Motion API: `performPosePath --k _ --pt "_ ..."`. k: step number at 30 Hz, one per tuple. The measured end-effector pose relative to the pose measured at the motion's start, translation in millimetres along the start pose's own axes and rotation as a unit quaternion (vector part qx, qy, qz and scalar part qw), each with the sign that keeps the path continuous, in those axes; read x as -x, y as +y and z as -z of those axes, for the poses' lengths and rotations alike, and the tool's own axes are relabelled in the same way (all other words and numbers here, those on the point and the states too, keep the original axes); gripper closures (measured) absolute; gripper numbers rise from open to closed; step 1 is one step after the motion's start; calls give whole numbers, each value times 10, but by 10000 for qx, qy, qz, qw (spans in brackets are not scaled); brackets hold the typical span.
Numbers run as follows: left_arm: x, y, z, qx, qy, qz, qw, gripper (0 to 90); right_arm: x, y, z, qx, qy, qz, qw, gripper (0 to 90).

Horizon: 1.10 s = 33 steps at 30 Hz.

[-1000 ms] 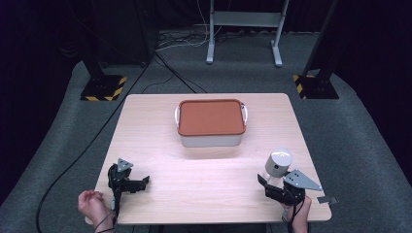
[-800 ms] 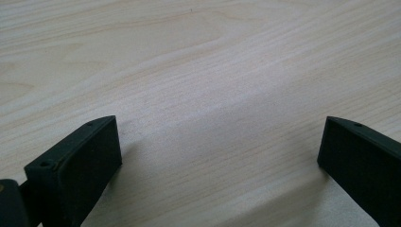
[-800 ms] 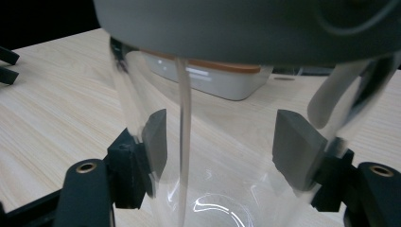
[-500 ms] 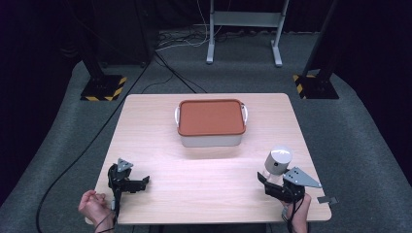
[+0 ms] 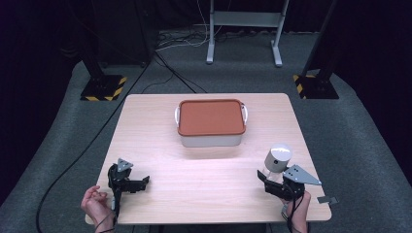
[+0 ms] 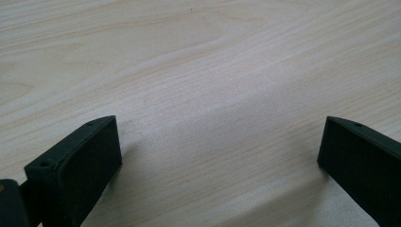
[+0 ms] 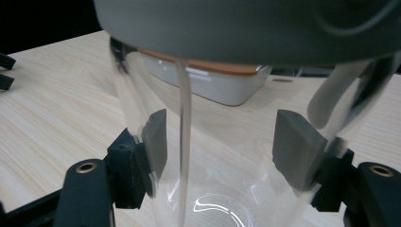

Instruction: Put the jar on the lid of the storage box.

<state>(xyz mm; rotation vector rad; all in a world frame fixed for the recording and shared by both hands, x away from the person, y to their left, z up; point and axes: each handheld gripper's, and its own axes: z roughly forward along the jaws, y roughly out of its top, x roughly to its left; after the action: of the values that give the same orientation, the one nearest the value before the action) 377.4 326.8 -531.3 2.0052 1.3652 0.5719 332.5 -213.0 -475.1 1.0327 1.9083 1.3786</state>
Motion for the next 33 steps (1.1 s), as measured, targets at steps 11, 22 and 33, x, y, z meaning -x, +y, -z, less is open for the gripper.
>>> performPosePath --k 11,22,33 --pt "12 3 -1 -8 60 54 10000 0 18 39 -23 2 18 -10 10000 300" --pt "33 21 -20 -4 172 181 9997 0 19 62 -48 -17 35 22 10000 300" --pt "48 28 -26 -7 241 244 9994 0 33 87 -74 16 47 -9 10000 300"
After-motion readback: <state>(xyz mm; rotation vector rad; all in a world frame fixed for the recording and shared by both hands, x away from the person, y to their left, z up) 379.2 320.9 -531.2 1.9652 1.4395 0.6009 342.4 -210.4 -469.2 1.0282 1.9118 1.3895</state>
